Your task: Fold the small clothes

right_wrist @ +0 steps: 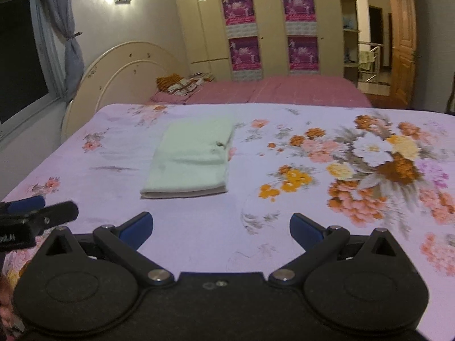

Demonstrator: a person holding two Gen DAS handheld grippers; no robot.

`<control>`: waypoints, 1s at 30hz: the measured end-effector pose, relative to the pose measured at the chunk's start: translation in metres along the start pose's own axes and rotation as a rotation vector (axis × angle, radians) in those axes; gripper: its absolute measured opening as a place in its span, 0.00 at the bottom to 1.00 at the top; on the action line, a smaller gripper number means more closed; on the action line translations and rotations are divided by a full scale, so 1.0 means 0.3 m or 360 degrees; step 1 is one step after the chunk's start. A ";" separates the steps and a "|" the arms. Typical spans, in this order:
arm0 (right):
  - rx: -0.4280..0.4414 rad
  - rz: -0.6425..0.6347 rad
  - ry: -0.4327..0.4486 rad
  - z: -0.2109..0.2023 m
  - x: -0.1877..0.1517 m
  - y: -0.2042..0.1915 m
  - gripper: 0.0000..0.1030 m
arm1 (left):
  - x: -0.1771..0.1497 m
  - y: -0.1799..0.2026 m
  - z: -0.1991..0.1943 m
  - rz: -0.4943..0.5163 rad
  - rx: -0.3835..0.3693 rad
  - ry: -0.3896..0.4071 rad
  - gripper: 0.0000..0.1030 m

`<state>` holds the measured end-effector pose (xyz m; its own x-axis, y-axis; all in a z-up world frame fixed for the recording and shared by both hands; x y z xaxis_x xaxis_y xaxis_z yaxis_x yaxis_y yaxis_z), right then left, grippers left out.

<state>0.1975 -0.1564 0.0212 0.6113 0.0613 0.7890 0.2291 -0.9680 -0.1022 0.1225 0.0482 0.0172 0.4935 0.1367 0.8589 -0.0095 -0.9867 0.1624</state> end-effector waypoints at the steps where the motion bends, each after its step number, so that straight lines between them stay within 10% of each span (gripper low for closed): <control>1: -0.0008 0.0003 0.0013 -0.018 0.001 0.006 0.99 | -0.002 0.009 -0.009 -0.0008 -0.0009 0.0001 1.00; 30: -0.0086 -0.0020 0.0178 -0.097 0.016 0.048 0.99 | 0.049 0.072 -0.043 0.0020 -0.0005 0.0082 1.00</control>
<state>0.1817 -0.1773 0.0413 0.5194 0.0490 0.8531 0.1930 -0.9793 -0.0613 0.1182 0.0300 0.0395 0.4478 0.1288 0.8848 -0.0183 -0.9881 0.1530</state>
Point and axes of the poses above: each gripper's, at about its wrist camera, not at the fingertips, and z roughly the way its jaws point, y to its right, x to its top, the point moved 10 cm from there along z, roughly the way its jaws point, and after that the axes turned 3 degrees about -x, right-handed, at the moved point
